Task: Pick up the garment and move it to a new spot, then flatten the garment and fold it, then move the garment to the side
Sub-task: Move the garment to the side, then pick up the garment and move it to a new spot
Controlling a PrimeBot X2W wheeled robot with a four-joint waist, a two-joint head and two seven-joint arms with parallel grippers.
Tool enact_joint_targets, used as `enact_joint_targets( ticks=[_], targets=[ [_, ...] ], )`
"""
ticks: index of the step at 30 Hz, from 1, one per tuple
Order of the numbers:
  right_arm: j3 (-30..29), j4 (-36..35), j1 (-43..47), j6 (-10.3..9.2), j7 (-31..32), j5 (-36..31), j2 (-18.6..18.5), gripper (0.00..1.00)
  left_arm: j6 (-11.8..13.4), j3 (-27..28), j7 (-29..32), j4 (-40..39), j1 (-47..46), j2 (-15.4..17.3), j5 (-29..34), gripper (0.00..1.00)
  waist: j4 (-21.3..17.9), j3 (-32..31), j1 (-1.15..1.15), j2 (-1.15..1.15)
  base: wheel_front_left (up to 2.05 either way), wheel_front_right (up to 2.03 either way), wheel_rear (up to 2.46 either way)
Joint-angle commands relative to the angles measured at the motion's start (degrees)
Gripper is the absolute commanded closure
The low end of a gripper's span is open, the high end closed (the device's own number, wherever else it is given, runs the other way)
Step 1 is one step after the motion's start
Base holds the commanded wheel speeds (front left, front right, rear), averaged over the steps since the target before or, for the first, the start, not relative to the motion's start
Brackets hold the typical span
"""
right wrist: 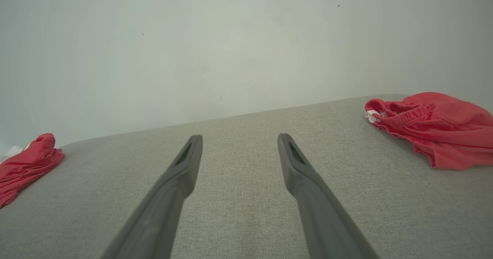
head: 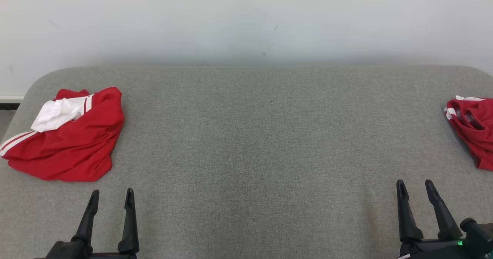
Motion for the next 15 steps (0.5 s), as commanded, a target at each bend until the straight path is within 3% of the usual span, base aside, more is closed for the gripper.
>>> enact_joint_targets(
  ticks=[1, 15],
  targets=[
    [-0.21, -0.34, 0.7, -0.15, -0.19, -0.48, 0.56, 0.0, -0.29, -0.02, 0.0, 0.12, -0.11, -0.11, 0.22, 0.0, 0.04, -0.01, 0.0, 0.01, 0.0, 0.0, 0.0],
    [-1.54, -2.14, 3.01, -0.15, 0.94, -2.68, 2.44, 0.0, -0.61, 0.42, 0.0, 1.0, -0.47, -0.2, 0.69, 0.0, -0.48, -0.76, 0.0, 0.01, 0.0, 0.0, 0.0]
  ],
)
